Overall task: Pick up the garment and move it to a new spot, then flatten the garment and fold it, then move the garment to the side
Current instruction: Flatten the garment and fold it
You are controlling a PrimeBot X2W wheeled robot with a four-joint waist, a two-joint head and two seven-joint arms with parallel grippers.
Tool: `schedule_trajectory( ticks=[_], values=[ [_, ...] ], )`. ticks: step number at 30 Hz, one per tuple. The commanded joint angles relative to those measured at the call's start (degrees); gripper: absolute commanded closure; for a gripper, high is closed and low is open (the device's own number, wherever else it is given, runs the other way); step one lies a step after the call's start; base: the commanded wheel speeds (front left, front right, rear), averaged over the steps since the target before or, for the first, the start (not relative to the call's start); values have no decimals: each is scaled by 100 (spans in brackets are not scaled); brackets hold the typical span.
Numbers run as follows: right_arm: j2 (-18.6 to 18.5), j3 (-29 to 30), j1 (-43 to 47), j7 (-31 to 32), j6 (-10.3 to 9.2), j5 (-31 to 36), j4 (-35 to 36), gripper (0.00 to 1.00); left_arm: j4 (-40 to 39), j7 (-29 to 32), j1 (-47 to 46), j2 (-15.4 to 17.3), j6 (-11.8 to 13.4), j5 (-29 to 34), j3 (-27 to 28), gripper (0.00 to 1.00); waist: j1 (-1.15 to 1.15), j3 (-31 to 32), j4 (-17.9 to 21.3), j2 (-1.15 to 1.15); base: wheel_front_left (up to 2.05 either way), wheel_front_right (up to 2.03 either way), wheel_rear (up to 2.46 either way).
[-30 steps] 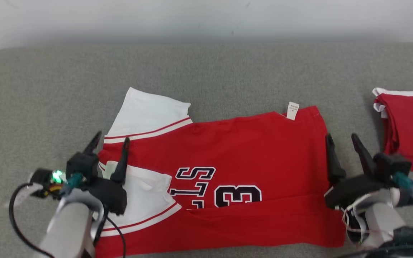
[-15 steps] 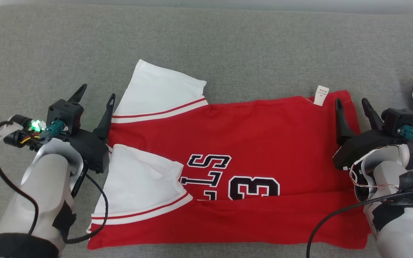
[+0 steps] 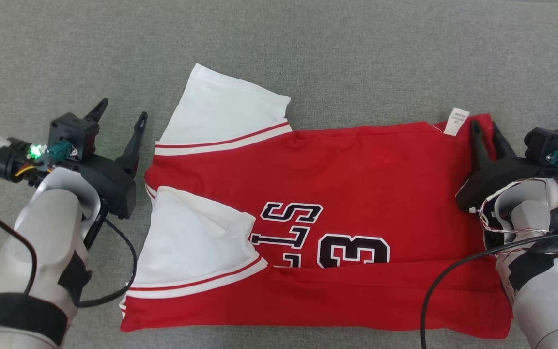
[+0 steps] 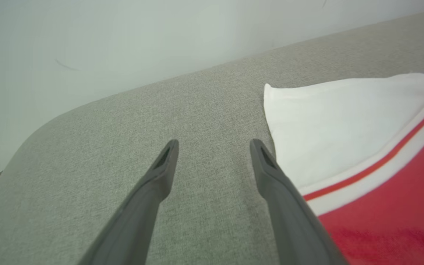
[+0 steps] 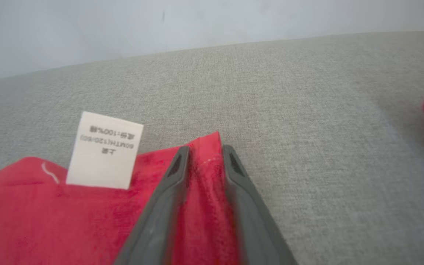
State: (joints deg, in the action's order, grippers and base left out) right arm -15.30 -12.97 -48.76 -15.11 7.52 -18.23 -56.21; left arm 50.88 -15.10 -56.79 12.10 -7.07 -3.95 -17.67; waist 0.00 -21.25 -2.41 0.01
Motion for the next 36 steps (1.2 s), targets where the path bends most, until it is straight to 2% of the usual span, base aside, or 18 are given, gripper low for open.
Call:
schedule_trajectory(
  ticks=[1, 2, 3, 6, 9, 13, 17, 24, 29, 36],
  values=[
    [18, -55, -6, 1, -6, -69, -54, 78, 176, -6, -172, 36, -27, -155, -157, 0, 0, -51, 5, -1, 0, 0, 0],
    [29, -72, -19, 1, -6, -70, -52, 85, 249, -2, -232, 14, -32, -274, -309, 0, 0, -70, 14, -1, 0, 0, 0],
    [33, -82, -24, 2, -6, -79, -42, 100, 321, 8, -319, 32, -33, -353, -471, 0, 0, -83, 21, -1, 0, 0, 0],
    [52, -120, -27, 2, -6, -86, 16, 100, 415, 192, -561, 74, -33, -920, -1025, 0, 0, -136, 55, -1, 0, 0, 0],
    [103, -173, -43, 1, -6, -81, 67, 100, 293, 461, -727, 247, -34, -1517, -1838, 0, 0, -194, 117, -1, 0, 0, 0],
    [214, -226, -104, 2, -6, -86, 182, 100, -34, 857, -990, 639, -35, -2357, -2789, 0, 0, -305, 244, -1, 0, 0, 0],
    [304, -279, -165, 1, -3, -103, 274, 100, -356, 1087, -1203, 987, -35, -3205, -3450, 0, 0, -445, 389, -1, 0, 0, 0],
    [391, -371, -246, 2, -4, -149, 393, 100, -710, 1387, -1554, 1377, -36, -4540, -4085, 0, 0, -677, 653, -1, 0, 0, 0],
    [418, -425, -290, 5, -6, -178, 466, 100, -980, 1499, -1832, 1585, -36, -5253, -4443, 0, 0, -802, 790, -1, 0, 0, 0],
    [546, -465, -272, 7, -7, -154, 558, 100, -870, 1480, -2068, 1767, -36, -5576, -4911, 0, 0, -915, 957, -1, 0, 0, 0]
  ],
)
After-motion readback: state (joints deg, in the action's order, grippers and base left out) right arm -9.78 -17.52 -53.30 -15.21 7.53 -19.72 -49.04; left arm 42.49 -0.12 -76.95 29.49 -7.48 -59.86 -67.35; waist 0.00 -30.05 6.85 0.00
